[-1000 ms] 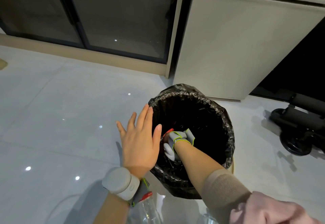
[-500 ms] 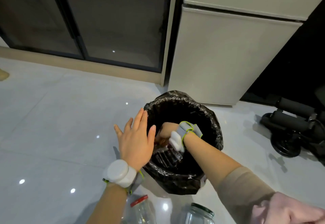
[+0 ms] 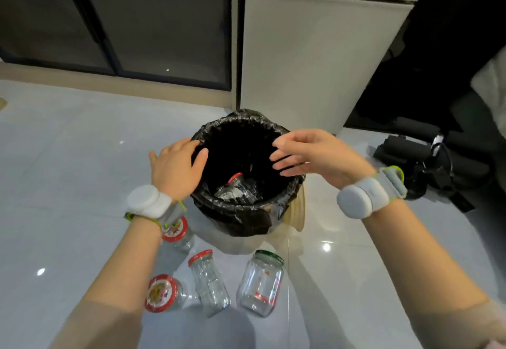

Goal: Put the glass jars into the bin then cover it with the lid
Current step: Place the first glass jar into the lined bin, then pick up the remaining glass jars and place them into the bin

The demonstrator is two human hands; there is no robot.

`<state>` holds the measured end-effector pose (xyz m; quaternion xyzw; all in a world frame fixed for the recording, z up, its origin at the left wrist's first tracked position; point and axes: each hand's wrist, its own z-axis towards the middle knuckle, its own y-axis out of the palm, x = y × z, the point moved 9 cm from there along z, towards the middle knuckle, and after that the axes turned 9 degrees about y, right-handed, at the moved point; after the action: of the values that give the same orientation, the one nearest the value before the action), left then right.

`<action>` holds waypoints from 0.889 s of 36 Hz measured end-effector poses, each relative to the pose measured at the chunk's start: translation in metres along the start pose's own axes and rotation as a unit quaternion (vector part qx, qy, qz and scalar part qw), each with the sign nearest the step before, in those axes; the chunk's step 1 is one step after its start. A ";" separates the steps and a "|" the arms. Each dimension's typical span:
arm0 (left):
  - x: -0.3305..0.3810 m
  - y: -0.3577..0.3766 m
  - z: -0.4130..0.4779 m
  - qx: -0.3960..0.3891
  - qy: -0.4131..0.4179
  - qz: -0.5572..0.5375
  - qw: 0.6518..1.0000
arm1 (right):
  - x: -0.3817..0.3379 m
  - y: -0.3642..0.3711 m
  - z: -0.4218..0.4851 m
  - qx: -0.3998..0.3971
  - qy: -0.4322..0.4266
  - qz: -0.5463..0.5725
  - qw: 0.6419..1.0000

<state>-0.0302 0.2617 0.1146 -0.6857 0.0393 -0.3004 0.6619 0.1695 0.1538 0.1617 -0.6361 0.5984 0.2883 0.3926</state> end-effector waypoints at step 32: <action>0.007 0.011 -0.014 -0.022 0.021 0.083 0.996 | 0.332 0.104 0.031 0.210 0.270 0.135 0.930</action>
<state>-0.0270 0.2452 0.1060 -0.6884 0.1164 -0.2580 0.6679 0.1085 0.0046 -0.1483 -0.5060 0.8090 0.0243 0.2983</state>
